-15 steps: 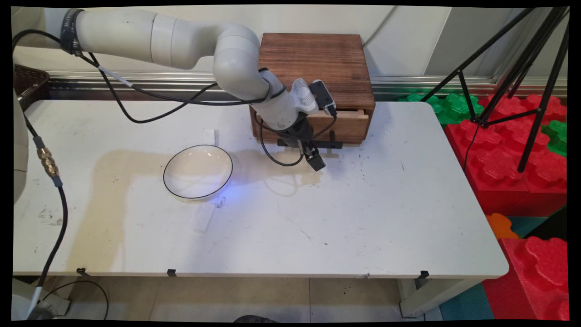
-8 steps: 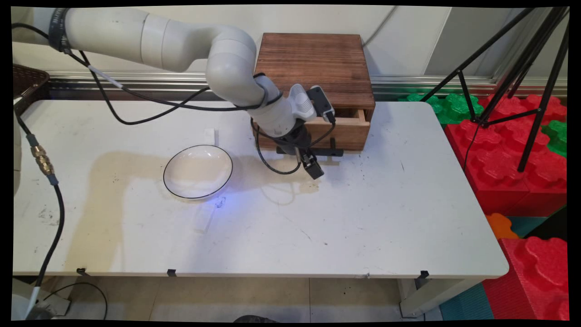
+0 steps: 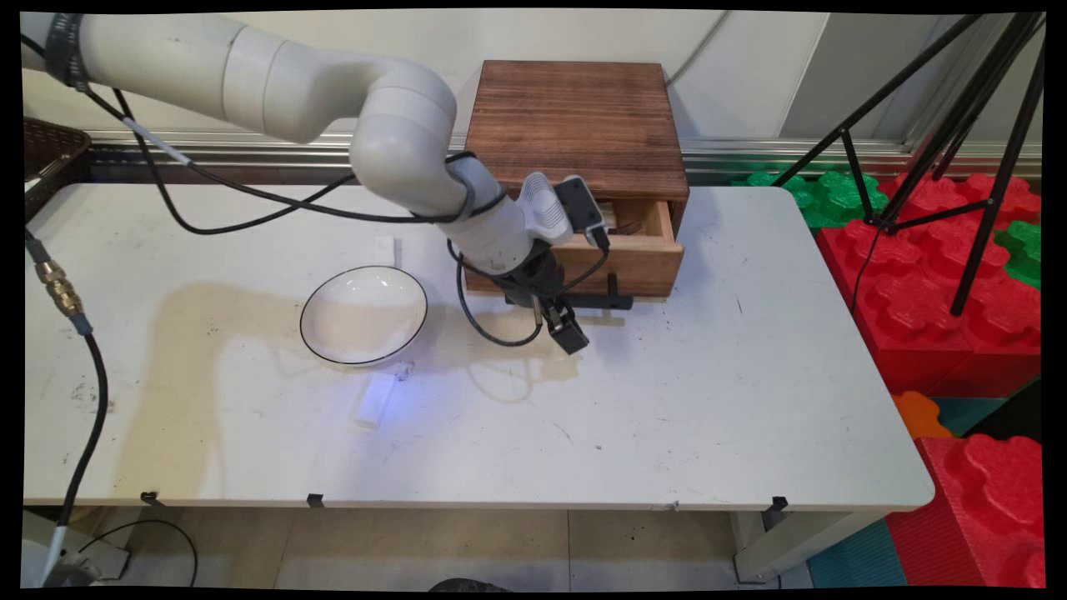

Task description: Open the drawer

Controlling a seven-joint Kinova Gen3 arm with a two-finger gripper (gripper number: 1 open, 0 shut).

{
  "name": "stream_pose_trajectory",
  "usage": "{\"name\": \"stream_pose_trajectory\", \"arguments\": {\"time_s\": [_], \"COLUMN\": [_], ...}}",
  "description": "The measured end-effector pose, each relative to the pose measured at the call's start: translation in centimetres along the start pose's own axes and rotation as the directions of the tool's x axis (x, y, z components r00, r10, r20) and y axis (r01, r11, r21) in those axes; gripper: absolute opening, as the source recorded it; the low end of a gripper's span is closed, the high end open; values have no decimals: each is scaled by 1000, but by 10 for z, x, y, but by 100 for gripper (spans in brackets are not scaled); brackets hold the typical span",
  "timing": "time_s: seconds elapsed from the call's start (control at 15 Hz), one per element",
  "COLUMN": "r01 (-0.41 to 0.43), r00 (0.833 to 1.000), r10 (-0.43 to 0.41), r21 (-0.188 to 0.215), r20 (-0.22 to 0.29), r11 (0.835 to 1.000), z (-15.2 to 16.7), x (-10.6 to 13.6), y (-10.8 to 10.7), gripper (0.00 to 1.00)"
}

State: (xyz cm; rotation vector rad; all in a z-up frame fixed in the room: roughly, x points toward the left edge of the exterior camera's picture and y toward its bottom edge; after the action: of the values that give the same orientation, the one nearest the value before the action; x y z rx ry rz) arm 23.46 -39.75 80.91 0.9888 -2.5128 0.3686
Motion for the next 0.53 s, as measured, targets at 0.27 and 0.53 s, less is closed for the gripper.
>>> {"name": "stream_pose_trajectory", "arguments": {"time_s": [0.27,0.53], "r01": [-5,1], "r00": [1000,1000], "r10": [5,-1], "r21": [-17,-41], "r20": [-1,-2], "r11": [1000,999], "z": [-8,-16], "x": [-8,-18], "y": [19,39], "gripper": [100,100]}}
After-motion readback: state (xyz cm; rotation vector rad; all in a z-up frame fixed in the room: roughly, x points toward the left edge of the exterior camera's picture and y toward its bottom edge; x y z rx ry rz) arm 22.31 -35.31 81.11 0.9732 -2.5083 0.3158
